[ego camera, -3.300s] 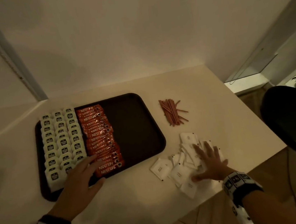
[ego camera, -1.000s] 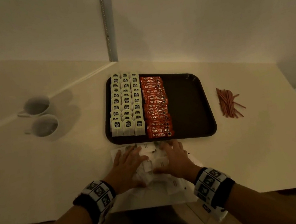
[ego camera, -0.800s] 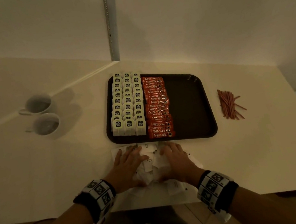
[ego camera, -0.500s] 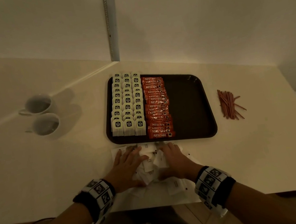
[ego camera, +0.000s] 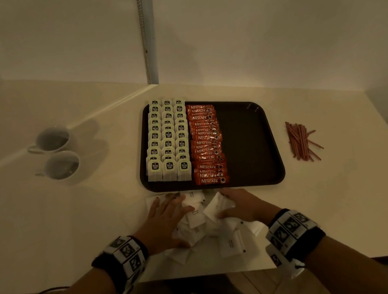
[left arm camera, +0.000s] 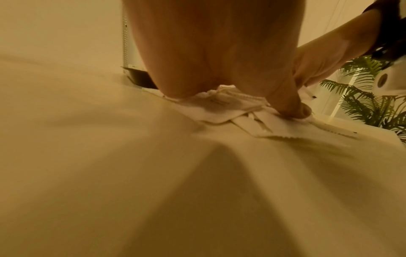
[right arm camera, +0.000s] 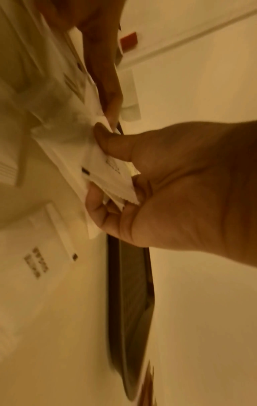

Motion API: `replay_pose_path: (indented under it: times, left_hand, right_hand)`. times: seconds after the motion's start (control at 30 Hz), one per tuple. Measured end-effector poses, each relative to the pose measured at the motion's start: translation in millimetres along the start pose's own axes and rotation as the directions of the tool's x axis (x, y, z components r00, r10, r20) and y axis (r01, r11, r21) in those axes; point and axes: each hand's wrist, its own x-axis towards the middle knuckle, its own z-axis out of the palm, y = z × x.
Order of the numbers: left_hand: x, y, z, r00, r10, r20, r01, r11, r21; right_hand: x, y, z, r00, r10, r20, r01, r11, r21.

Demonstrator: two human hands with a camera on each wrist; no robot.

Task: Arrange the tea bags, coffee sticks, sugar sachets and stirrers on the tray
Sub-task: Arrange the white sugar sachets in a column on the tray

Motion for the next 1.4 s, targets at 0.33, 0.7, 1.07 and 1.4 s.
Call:
replay_pose_path:
  times: [0.33, 0.7, 1.07, 1.4]
  left_hand:
    - [6.3, 32.1, -88.6, 0.921, -0.178, -0.347, -0.194, 0.564, -0.803]
    - [42.4, 86.9, -186.5, 0.996, -0.053, -0.075, -0.092, -0.626, -0.775]
    - [47.1, 83.7, -212.8, 0.985, -0.132, -0.112, -0.168, -0.575, -0.801]
    - [56.8, 78.8, -223.0, 0.979, -0.16, -0.126, -0.192, -0.522, -0.831]
  right_hand:
    - [-22.0, -26.6, -68.0, 0.996, -0.068, -0.064, 0.085, 0.938, 0.336]
    - [-35.0, -124.7, -141.8, 0.88, -0.291, -0.375, 0.404, 0.873, 0.274]
    - [-17.2, -127.2, -147.8, 0.827, -0.368, -0.425, 0.445, 0.891, 0.093]
    - [-3.9, -113.3, -152.4, 0.752, -0.258, -0.607, 0.562, 0.731, 0.386]
